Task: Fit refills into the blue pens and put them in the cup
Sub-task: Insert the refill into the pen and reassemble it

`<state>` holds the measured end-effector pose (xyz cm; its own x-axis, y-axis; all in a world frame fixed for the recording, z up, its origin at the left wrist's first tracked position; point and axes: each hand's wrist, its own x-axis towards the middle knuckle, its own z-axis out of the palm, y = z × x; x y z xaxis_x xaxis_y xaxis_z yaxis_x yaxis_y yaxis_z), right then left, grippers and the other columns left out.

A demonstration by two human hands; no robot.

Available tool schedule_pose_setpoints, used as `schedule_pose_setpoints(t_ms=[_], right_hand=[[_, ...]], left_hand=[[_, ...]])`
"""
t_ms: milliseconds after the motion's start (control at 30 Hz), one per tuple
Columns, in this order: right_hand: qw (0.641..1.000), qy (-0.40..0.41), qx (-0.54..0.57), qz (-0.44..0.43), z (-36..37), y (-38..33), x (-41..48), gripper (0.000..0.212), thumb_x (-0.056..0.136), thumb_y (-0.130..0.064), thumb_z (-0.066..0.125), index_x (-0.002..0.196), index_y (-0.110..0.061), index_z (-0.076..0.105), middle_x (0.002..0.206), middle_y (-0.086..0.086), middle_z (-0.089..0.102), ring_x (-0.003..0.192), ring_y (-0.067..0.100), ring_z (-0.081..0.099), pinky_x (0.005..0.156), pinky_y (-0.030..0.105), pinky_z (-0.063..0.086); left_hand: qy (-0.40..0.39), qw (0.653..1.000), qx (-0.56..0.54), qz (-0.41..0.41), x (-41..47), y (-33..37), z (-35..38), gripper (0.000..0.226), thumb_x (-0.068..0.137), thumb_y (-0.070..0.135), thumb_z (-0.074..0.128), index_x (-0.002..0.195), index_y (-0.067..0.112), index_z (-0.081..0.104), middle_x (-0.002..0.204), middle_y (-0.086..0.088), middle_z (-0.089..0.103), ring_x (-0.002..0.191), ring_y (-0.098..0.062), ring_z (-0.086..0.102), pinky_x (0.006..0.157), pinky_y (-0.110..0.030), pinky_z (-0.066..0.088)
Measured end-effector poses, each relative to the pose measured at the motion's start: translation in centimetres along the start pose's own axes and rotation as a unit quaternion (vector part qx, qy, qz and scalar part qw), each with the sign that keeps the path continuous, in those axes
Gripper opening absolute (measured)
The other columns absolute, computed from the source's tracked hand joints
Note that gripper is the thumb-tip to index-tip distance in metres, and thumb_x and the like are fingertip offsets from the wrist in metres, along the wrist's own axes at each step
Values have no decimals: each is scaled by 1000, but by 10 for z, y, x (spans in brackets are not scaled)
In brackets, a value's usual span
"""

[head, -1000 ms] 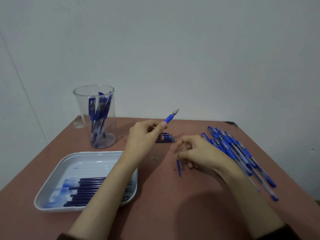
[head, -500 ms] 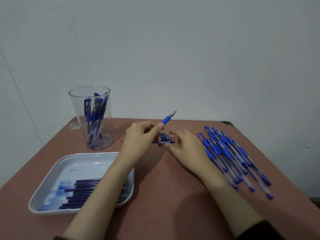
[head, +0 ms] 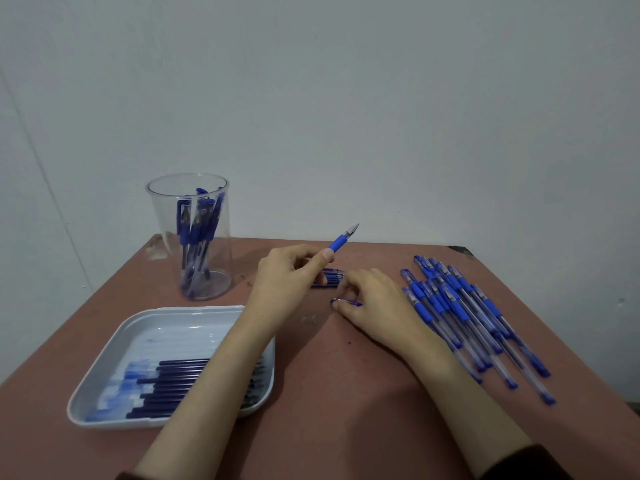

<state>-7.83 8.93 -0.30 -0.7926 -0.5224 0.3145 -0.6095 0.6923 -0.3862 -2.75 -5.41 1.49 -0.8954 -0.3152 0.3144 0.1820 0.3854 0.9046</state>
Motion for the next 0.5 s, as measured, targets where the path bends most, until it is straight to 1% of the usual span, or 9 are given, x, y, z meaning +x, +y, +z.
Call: schedule_pose_setpoints(t_ms=[67,133,200,267,300,367,400,433,500], right_hand=[[999,-34,-3,-13,-2,1,1,24,93,-28,60,115,-22,64,101,-10,52,104,12,47,75,20,28],[998,-54,-33,-16,-4,3,2,23,94,-25,58,115,-19,67,95,-9,48,96,10,46,74,20,28],[999,-21,-27,13,-4,5,2,19,93,-22,59,107,-18,70,90,-8,52,90,12,52,72,23,34],[990,57,84,96,-6,4,3,13,92,-21,61,102,-16,68,86,-3,60,80,15,58,67,26,40],[964,95,199,148,-9,5,4,10,92,-20,61,99,-14,65,83,-1,64,71,15,58,63,26,41],[853,142,451,219,-18,6,7,4,94,-13,59,94,-10,60,76,6,66,56,13,52,51,23,42],[796,159,537,232,-22,8,8,5,95,-9,56,91,-8,59,74,7,64,54,12,49,48,21,43],[751,172,591,238,-26,11,9,8,95,-6,55,89,-8,59,72,8,61,54,12,49,48,19,45],[693,189,654,240,-31,16,8,8,95,-6,55,88,-7,60,69,7,57,54,11,52,50,18,49]], left_hand=[[-1,1000,0,1,0,0,0,22,91,33,59,86,18,74,56,6,61,43,3,43,58,-25,36],[-2,1000,3,2,0,0,1,22,91,33,59,86,19,74,56,6,61,43,3,43,58,-25,35],[-5,1000,3,1,-1,0,1,22,91,35,58,87,19,74,58,5,62,42,2,42,57,-25,34],[-8,1000,4,-2,-1,-1,1,22,91,35,58,87,20,74,58,4,62,41,2,42,57,-25,34],[-11,1000,4,-4,-1,-1,1,22,91,35,58,87,21,74,58,5,62,42,2,42,57,-24,33],[-22,1000,1,-9,-1,-1,1,21,91,34,58,87,21,74,57,6,61,42,3,42,57,-24,33],[-30,999,0,-11,-1,0,1,21,91,34,58,86,21,74,57,6,61,43,2,41,56,-24,33],[-38,999,1,-13,-1,0,2,21,91,34,58,85,22,74,57,6,61,44,0,40,56,-25,33],[-53,998,8,-14,-2,0,2,21,90,35,58,82,22,74,57,6,62,46,-6,38,55,-25,32]])
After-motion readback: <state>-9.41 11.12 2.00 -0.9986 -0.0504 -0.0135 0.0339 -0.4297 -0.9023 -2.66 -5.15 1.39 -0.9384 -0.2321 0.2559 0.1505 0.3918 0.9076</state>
